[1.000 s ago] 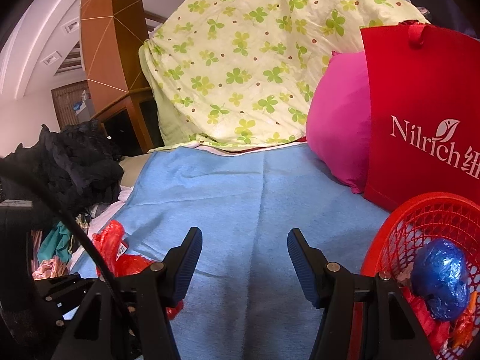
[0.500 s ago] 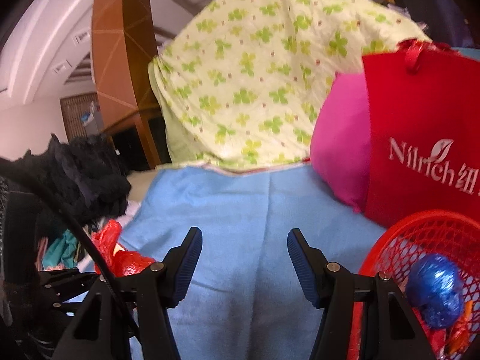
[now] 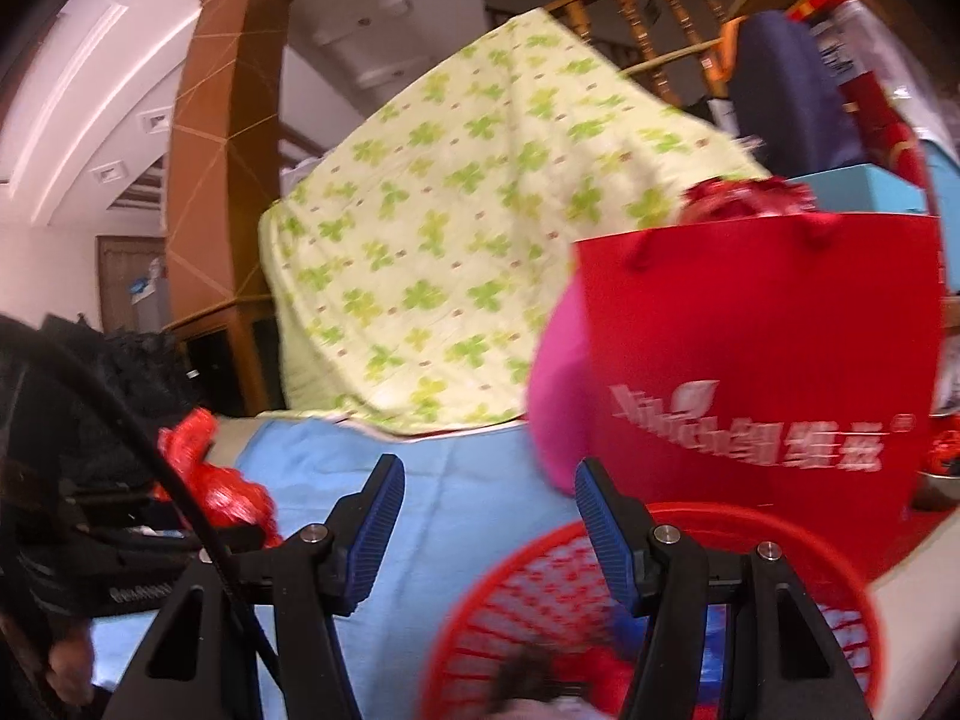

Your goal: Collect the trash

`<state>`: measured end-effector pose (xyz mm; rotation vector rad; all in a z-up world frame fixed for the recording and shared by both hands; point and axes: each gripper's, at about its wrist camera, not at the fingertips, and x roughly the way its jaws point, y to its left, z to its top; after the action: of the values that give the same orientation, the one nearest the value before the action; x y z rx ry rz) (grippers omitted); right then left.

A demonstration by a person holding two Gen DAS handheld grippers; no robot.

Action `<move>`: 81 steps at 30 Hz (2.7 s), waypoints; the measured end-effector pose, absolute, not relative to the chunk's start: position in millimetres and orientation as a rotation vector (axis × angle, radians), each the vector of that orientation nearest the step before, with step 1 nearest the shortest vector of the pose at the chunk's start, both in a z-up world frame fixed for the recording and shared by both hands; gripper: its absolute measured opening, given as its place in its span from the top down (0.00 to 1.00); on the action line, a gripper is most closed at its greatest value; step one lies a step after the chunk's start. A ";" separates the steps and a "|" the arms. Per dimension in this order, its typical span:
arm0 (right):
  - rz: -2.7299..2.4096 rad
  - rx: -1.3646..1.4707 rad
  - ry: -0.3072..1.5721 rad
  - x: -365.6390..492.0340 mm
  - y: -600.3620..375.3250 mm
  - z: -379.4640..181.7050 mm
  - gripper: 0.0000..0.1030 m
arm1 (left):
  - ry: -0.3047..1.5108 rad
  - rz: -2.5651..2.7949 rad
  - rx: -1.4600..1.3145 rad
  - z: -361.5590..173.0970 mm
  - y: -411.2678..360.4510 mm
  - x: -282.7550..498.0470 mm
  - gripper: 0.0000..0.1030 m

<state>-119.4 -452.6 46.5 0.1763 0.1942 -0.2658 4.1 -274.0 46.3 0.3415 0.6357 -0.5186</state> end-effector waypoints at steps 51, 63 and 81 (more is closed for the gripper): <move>-0.479 0.455 0.060 -219.5 -575.5 38.6 0.37 | 0.381 -0.619 0.577 72.3 -404.1 -88.0 0.25; -0.459 0.408 0.099 -193.4 -547.7 44.4 0.36 | 0.349 -0.541 0.526 94.9 -361.4 -76.7 0.19; -0.520 0.264 0.209 -235.5 -474.6 75.8 0.30 | 0.303 -0.580 0.431 127.5 -302.3 -83.3 0.19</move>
<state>-235.5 -474.6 75.8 0.2639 0.2091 -0.5200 -83.3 -302.3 127.5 0.4313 0.3025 -0.5798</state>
